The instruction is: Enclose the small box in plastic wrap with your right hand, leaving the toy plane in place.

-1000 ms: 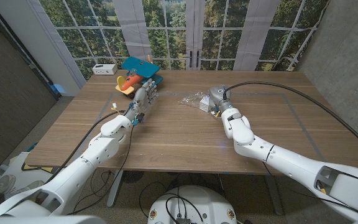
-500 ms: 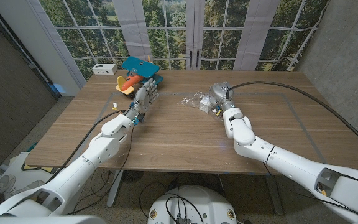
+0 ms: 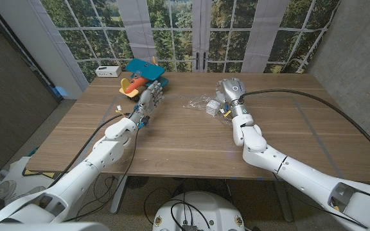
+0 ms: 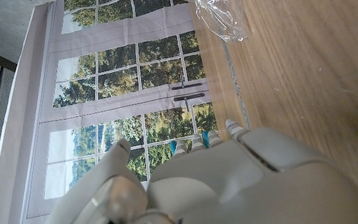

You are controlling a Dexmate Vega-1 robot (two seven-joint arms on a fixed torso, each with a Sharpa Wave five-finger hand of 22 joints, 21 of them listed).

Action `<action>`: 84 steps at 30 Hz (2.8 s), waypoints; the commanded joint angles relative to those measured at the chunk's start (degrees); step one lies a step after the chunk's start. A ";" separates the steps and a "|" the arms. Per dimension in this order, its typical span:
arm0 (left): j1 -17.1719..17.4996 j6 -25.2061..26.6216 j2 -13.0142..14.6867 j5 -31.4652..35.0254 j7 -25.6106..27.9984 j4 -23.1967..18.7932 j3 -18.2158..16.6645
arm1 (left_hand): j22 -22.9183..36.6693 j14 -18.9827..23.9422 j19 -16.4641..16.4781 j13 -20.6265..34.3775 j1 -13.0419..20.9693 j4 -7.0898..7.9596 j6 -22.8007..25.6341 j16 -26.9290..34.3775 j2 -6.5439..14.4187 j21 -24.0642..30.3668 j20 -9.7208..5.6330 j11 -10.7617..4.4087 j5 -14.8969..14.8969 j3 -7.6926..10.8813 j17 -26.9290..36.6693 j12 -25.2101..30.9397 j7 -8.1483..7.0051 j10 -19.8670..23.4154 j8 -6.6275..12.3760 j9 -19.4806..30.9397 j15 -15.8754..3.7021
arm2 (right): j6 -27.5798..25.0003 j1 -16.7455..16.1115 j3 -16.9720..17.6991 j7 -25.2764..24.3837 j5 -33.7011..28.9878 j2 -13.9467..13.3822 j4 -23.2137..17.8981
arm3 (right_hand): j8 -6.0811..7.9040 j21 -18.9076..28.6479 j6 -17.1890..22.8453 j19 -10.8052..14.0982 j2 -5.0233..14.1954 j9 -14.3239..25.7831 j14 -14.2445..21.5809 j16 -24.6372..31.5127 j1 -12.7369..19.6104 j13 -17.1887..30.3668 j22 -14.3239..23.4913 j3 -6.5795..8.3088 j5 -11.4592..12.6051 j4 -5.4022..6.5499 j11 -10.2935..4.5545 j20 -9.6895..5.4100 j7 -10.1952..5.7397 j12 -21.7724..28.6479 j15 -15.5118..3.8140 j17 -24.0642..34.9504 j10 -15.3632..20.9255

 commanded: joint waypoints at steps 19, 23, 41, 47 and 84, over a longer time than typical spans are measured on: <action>1.49 -1.23 0.61 -0.93 -0.24 -0.30 -1.19 | 0.34 -8.43 -1.54 0.25 0.77 -0.58 -5.65 -0.07 0.01 -0.23 0.69 0.29 -0.25 0.24 0.15 -0.17 -0.22 -7.97 -0.13 0.14 0.27 | 22.28 1.02 -2.52 7.03 -3.96 -6.81 -4.10 | 4.87 1.37 10.62 2.77 -0.91 0.52 2.75 2.02 2.17 1.82 0.29 1.67 0.04 -3.06 -0.53 -1.07 1.32 3.45 -7.35 2.95 5.47; 1.72 -1.33 0.73 -1.02 -0.08 -0.41 -1.39 | 0.34 -8.42 -1.47 0.25 0.80 -0.60 -5.67 -0.07 0.02 -0.22 0.72 0.27 -0.26 0.25 0.15 -0.12 -0.22 -7.86 -0.12 0.14 0.23 | 24.68 1.52 -2.67 8.53 -4.51 -6.79 -3.80 | 5.95 1.25 13.63 2.35 -0.98 0.39 3.94 2.72 2.25 2.12 0.32 1.87 -0.10 -3.26 -0.33 -1.03 2.26 4.49 -7.39 3.67 7.48; 1.86 -1.43 0.87 -1.27 -0.27 -0.22 -1.63 | 0.36 -8.53 -1.49 0.25 0.90 -0.71 -5.75 -0.11 0.07 -0.33 0.85 0.26 -0.31 0.28 0.16 -0.19 -0.25 -8.06 -0.12 0.14 0.19 | 30.19 5.08 -3.76 20.73 -4.14 -4.00 -1.67 | 2.05 2.12 5.40 3.71 0.27 0.07 5.39 1.11 3.73 1.34 0.40 5.16 -0.18 -3.76 -0.75 -3.65 0.03 1.31 -7.74 2.55 1.83; 1.84 -1.57 0.85 -1.32 -0.38 -0.10 -1.69 | 0.36 -8.53 -1.50 0.25 0.91 -0.72 -5.76 -0.10 0.07 -0.36 0.86 0.25 -0.32 0.28 0.16 -0.18 -0.24 -8.05 -0.12 0.14 0.19 | 29.77 6.85 -4.71 24.00 -5.23 -2.46 0.03 | 0.01 1.88 1.20 2.57 -0.62 0.11 0.48 -3.05 2.38 0.48 0.37 5.50 -0.65 -3.05 -1.00 -2.51 -0.79 -1.18 -7.15 -0.37 -1.10; 3.39 -1.44 0.98 -1.24 1.92 -1.71 -2.14 | 0.40 -8.75 -1.45 0.26 0.82 -0.72 -6.16 -0.12 0.05 -0.50 0.88 0.39 -0.37 0.20 0.19 -0.34 -0.47 -8.68 -0.20 0.14 -0.01 | 14.77 14.21 -12.65 36.58 -16.72 4.16 10.68 | -4.92 -1.01 -8.30 -4.62 -1.38 0.11 -18.77 -8.83 -5.46 -1.29 0.16 2.95 -0.43 0.07 -0.43 0.83 -1.45 -6.79 -3.94 -3.46 -11.35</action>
